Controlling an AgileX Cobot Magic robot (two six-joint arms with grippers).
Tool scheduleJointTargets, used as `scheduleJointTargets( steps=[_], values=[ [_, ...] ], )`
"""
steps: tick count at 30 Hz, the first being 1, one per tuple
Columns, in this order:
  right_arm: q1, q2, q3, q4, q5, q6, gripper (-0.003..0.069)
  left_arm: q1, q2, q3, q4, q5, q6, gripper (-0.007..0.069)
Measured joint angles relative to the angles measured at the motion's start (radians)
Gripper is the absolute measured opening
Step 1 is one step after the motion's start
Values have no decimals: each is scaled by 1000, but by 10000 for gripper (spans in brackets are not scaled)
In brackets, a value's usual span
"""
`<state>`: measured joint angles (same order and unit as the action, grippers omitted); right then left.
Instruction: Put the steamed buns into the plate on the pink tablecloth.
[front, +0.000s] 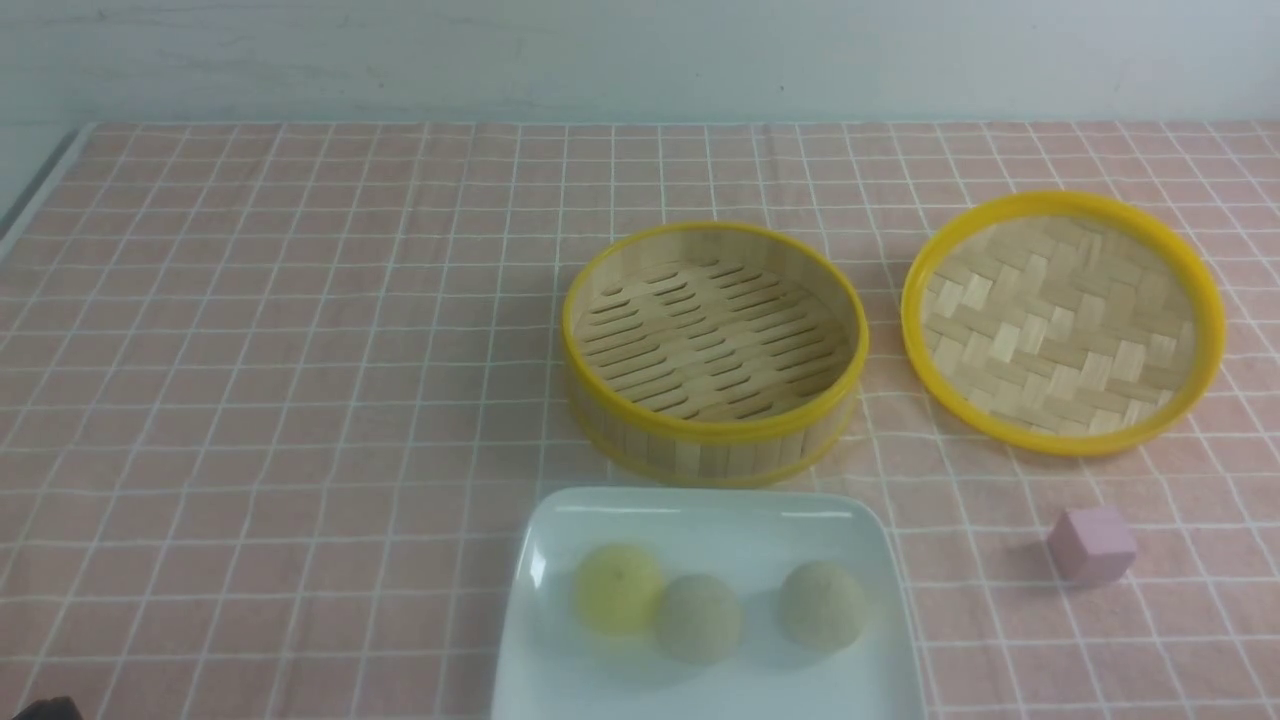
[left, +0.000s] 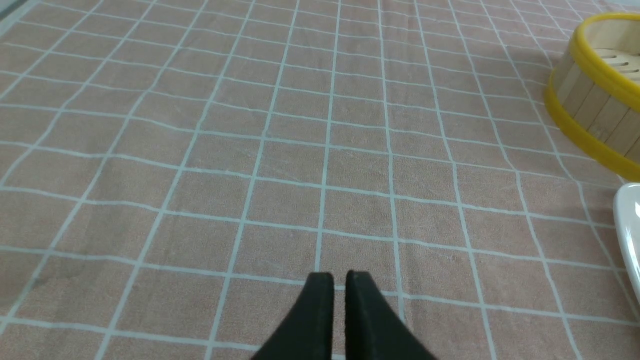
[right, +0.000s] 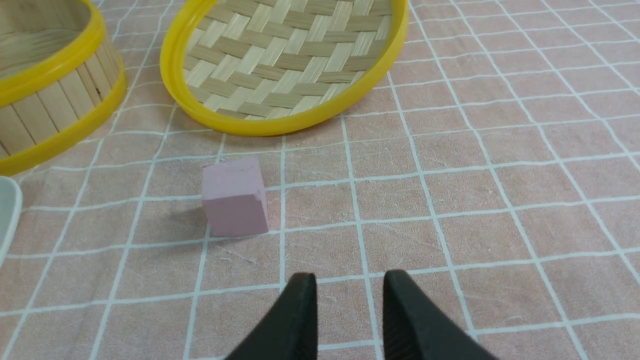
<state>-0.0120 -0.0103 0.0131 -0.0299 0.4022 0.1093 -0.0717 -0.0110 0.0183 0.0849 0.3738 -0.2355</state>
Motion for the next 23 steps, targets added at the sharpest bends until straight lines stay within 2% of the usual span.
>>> scheduleJointTargets(
  steps=[23],
  values=[
    [-5, 0, 0, 0, 0, 0, 188, 0, 0, 0, 1, 0, 0, 83]
  ],
)
